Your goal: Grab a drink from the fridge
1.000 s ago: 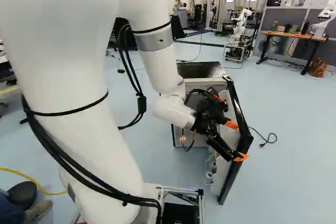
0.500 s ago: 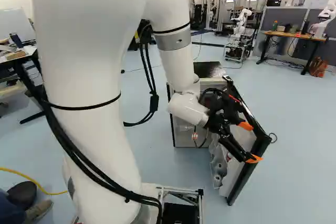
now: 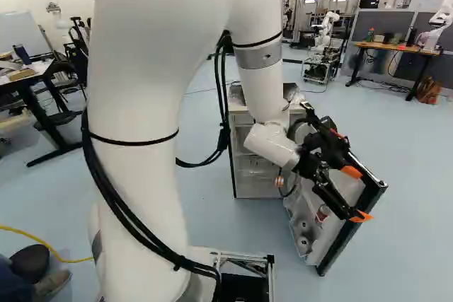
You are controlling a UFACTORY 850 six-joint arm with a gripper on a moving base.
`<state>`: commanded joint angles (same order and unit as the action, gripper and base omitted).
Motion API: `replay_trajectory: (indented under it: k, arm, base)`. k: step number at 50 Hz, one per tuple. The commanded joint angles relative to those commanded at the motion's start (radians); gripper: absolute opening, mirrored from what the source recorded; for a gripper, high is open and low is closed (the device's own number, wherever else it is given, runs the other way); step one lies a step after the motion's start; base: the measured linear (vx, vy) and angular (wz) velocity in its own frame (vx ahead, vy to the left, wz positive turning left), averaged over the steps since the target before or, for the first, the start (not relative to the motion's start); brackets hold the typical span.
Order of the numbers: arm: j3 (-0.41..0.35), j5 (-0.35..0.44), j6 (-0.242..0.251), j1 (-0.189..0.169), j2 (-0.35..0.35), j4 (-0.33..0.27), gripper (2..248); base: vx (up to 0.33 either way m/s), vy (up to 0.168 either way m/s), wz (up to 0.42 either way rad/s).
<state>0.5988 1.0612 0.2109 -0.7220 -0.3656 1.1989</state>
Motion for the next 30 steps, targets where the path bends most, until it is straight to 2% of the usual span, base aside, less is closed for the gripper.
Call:
replay_trajectory:
  k: [10, 20, 30]
  arm:
    - [0.004, 0.0, 0.0, -0.006, -0.003, 0.0, 247]
    - [-0.045, 0.0, 0.0, 0.003, 0.032, -0.003, 247]
    - [-0.107, 0.0, 0.0, 0.016, 0.078, -0.053, 247]
  base:
    - [0.0, 0.0, 0.0]
    - [0.0, 0.0, 0.0]
    - [0.0, 0.0, 0.0]
